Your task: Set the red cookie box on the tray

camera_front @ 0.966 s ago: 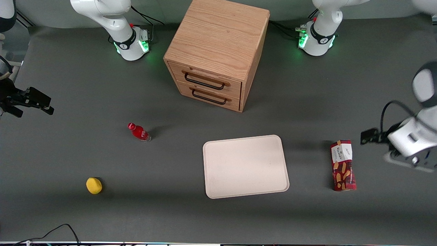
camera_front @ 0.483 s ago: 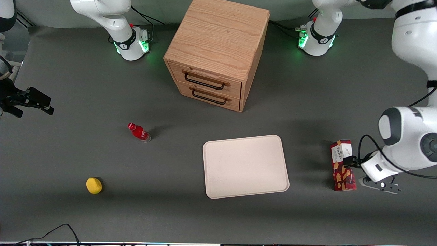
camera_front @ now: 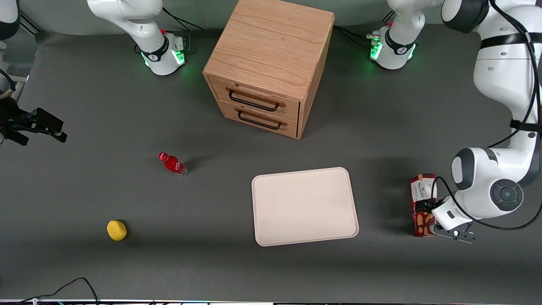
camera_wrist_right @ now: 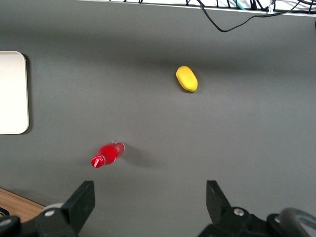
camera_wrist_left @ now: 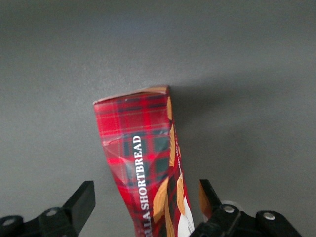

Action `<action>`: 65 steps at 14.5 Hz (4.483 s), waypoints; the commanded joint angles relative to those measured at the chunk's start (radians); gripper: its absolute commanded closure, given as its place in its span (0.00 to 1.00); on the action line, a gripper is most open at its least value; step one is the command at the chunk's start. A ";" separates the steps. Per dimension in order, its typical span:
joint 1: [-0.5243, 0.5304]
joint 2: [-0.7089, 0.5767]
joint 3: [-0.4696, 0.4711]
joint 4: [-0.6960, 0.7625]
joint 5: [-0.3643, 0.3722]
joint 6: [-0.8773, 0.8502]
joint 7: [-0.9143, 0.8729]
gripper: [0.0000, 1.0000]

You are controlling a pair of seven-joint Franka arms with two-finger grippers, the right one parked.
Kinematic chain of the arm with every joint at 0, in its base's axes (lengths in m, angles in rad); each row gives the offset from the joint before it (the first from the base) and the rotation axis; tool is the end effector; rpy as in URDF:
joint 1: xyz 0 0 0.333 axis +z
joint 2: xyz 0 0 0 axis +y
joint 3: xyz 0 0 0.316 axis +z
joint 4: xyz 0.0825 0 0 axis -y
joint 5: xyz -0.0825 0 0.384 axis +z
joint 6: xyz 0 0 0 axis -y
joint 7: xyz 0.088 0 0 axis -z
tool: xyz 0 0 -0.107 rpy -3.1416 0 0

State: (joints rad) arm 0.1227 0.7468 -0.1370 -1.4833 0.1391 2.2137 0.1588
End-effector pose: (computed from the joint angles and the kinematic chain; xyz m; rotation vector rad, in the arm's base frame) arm 0.7161 0.0110 0.2340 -3.1052 0.3451 0.0146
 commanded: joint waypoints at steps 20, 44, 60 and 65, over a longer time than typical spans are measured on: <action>-0.236 -0.227 -0.093 0.265 0.004 -0.526 -0.684 1.00; -0.373 0.131 -0.139 0.262 0.083 -0.158 -0.769 0.00; 0.017 -0.600 -0.138 0.024 -0.019 -0.717 -0.127 0.00; 0.025 -0.762 -0.136 -0.052 -0.029 -0.785 -0.039 0.00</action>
State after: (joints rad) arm 0.1452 0.0655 -0.2751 -1.4635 0.1268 1.4382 0.0847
